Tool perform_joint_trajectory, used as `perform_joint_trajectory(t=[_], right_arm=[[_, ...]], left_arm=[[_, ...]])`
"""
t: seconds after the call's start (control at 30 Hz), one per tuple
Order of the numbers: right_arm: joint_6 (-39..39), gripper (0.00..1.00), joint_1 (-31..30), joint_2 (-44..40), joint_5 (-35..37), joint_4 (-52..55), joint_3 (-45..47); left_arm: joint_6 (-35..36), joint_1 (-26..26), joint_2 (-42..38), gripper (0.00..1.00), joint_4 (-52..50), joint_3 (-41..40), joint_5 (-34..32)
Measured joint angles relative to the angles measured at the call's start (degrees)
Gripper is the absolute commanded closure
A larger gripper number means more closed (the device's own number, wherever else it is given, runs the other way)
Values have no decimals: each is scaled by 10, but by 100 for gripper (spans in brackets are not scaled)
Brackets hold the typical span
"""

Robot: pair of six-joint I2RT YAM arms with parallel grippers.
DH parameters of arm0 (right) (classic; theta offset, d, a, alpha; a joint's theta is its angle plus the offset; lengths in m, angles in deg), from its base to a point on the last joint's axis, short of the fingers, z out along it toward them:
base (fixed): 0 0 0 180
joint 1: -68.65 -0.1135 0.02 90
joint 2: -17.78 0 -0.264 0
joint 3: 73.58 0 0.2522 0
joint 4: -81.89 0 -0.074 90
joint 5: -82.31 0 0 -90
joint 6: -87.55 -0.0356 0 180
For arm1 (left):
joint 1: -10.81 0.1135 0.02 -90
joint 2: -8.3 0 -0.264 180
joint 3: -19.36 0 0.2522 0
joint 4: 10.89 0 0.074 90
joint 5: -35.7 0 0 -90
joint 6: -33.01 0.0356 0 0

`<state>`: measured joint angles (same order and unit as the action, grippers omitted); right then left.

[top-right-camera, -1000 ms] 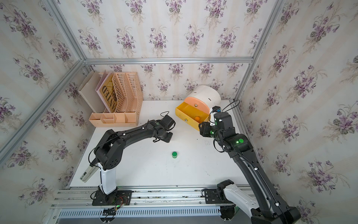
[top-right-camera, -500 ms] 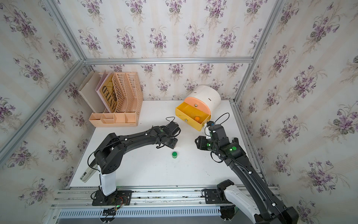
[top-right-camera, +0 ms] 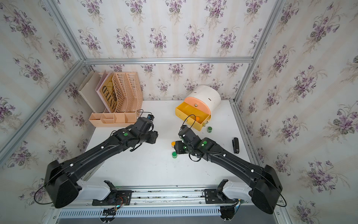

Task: Put the paint cans in the drawer according to color
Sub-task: Move the paint can to the center of the board, then pick up the paint can at the center of the board.

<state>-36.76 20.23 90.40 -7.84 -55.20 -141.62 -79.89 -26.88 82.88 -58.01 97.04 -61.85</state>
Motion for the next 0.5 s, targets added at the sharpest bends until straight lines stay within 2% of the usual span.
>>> perform_joint_trajectory(t=[0.17,0.5], right_arm=[[10,43,-3,62,9,-33,-14],[25,39,-8,186,20,-57,-66]], left_arm=[[0,14,-91,36,-47,-1,-12],[4,18,-192,35,-96,-13,-33]])
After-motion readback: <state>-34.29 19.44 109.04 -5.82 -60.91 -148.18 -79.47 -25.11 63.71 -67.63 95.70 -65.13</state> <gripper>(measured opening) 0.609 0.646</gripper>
